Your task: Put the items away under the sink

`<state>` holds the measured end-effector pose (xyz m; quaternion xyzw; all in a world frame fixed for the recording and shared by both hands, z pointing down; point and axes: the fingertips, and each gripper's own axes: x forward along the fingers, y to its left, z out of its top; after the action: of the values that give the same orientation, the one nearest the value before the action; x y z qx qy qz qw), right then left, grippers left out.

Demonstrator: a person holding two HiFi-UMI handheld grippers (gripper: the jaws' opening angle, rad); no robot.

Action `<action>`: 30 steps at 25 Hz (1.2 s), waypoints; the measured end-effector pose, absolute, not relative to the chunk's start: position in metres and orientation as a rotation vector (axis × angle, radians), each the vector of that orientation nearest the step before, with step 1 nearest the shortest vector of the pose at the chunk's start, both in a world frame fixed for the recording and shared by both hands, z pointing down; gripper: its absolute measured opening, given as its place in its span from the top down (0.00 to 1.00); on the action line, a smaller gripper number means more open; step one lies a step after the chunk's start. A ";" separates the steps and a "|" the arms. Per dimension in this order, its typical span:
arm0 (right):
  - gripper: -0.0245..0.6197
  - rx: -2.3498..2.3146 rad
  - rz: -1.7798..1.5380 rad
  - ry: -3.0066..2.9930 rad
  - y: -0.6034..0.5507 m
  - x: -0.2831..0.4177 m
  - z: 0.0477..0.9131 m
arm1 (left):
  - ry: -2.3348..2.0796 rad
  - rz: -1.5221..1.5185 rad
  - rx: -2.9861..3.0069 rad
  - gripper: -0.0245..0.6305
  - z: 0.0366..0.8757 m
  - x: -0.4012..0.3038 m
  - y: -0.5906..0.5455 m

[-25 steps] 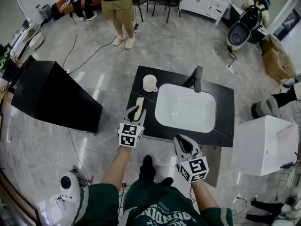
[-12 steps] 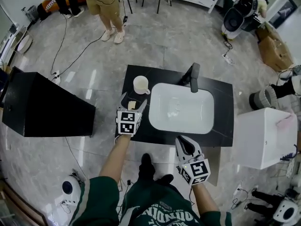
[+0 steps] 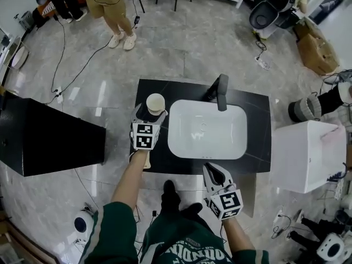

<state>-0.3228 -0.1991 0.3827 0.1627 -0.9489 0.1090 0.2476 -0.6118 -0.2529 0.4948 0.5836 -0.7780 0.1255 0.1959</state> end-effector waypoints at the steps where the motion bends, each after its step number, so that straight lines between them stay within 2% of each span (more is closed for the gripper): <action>1: 0.89 0.444 0.302 -2.584 -0.200 -0.323 0.384 | -2.172 0.361 1.634 0.35 0.498 -0.614 -0.257; 21: 0.89 0.486 0.394 -2.538 -0.201 -0.309 0.407 | -2.042 0.332 1.618 0.37 0.530 -0.628 -0.286; 30: 0.89 0.493 0.398 -2.545 -0.189 -0.299 0.406 | -2.010 0.317 1.740 0.38 0.499 -0.599 -0.281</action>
<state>-0.2992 -0.1885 0.4059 0.1818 -0.9378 0.1466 0.2567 -0.5991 -0.2809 0.4987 0.6324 -0.7307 0.1153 0.2299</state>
